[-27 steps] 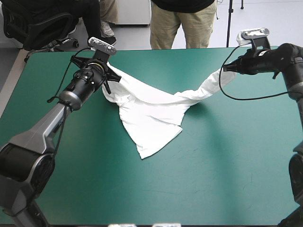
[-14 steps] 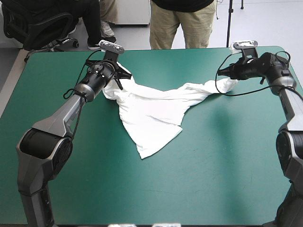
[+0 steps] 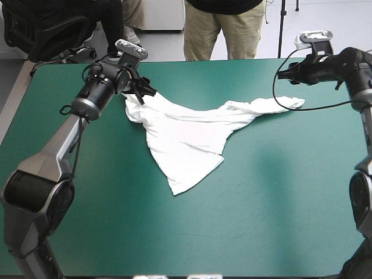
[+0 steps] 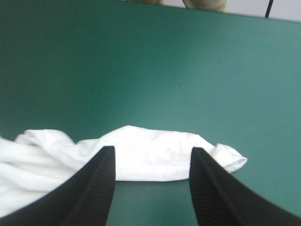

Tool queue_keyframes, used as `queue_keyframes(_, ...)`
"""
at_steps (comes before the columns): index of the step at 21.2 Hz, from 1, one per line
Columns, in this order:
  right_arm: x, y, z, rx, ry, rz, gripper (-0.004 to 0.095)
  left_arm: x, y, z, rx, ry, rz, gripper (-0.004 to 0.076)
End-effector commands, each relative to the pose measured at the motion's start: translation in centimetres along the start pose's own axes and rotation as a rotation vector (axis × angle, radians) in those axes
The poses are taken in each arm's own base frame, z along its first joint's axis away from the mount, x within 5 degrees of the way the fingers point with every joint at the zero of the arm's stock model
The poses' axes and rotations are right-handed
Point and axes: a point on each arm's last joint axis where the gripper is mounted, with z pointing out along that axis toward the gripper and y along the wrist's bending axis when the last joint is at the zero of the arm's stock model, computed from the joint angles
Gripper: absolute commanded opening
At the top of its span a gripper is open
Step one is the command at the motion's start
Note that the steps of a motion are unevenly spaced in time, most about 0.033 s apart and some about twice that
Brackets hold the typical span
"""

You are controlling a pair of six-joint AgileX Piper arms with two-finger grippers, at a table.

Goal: Fold the cloth

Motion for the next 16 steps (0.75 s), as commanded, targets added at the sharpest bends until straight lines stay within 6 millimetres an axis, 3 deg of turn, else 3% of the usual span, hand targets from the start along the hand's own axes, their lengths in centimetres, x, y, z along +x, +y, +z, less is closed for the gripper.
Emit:
queue_keyframes(1,-2.7,2.6,-8.9,-0.024,-0.173,-0.042,0.0464,-2.1,-0.2,-9.4,0.084,-0.163,0.049,0.0384)
queue_keyframes(2,-2.8,3.6,-11.6,-0.039,-0.201,-0.056,0.0465,-1.7,-1.0,-12.2,0.174,-0.168,0.048,0.0379)
queue_keyframes(4,-2.5,5.1,-15.7,-0.060,-0.238,-0.076,0.0464,-0.5,-2.8,-15.6,0.313,-0.165,0.085,0.0379)
queue_keyframes(7,-1.8,6.6,-19.4,-0.083,-0.260,-0.103,0.0464,2.2,-5.6,-17.6,0.452,-0.114,0.177,0.0379)
queue_keyframes(9,-1.5,7.2,-20.9,-0.086,-0.272,-0.107,0.0448,6.0,-8.1,-16.8,0.509,-0.006,0.252,0.0379)
queue_keyframes(13,-1.4,7.4,-20.8,-0.122,-0.260,-0.090,0.0441,11.5,-11.7,-12.1,0.558,0.123,0.300,0.0379)
queue_keyframes(16,-1.5,7.3,-20.5,-0.124,-0.263,-0.084,0.0440,13.3,-13.1,-10.6,0.560,0.109,0.331,0.0379)
